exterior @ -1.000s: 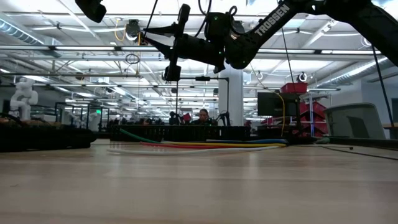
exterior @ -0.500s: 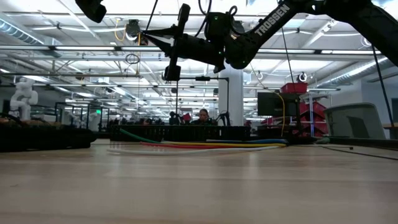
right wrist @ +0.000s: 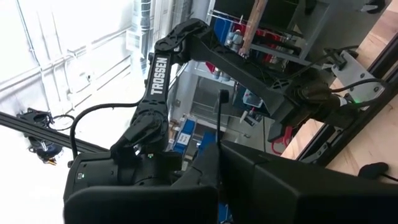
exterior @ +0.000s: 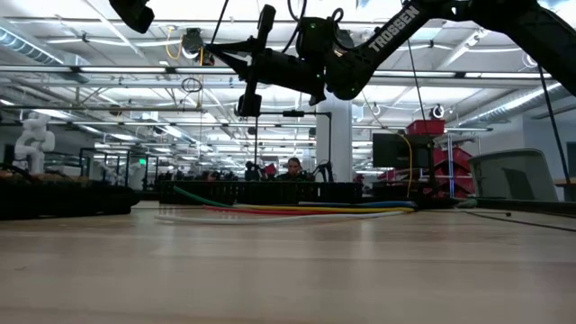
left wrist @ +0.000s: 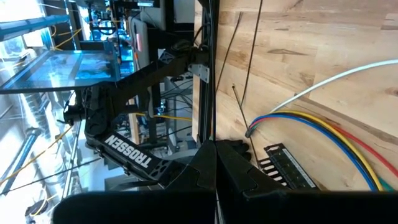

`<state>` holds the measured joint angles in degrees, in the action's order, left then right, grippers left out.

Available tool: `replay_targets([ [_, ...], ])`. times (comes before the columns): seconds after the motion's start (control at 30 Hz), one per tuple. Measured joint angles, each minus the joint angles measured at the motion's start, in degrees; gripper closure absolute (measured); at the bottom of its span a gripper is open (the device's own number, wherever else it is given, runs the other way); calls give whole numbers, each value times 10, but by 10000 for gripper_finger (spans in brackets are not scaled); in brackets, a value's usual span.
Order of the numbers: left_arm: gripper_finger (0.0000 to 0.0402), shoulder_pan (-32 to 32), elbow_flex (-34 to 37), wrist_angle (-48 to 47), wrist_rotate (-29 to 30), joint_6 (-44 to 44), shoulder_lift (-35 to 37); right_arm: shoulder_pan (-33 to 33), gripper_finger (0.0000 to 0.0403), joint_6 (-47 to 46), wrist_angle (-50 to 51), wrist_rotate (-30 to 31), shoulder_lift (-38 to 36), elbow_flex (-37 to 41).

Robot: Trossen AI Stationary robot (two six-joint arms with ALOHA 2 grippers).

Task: Ziptie cables
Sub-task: Prepare the zip tie

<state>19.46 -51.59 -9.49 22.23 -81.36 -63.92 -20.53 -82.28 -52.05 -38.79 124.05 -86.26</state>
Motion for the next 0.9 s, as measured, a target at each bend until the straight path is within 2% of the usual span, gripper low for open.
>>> replay_targets([
  [0.2, 399, 0, 1, 57, -3, 71, 0, 1, 402, 0, -1, -8, 0, 0],
  [0.4, 372, 1, 0, 82, -7, 86, 0, 0, 403, 0, -3, -5, -1, 0],
  [0.57, 360, 0, 0, 76, -7, 162, 0, 0, 403, 6, -4, -8, -1, 0],
  [0.73, 359, 0, 0, 82, -7, 278, 0, 0, 403, 22, -4, -15, -1, 0],
  [0.9, 359, 0, 0, 79, -7, 333, 0, 0, 403, 43, -3, -16, -1, 0],
])
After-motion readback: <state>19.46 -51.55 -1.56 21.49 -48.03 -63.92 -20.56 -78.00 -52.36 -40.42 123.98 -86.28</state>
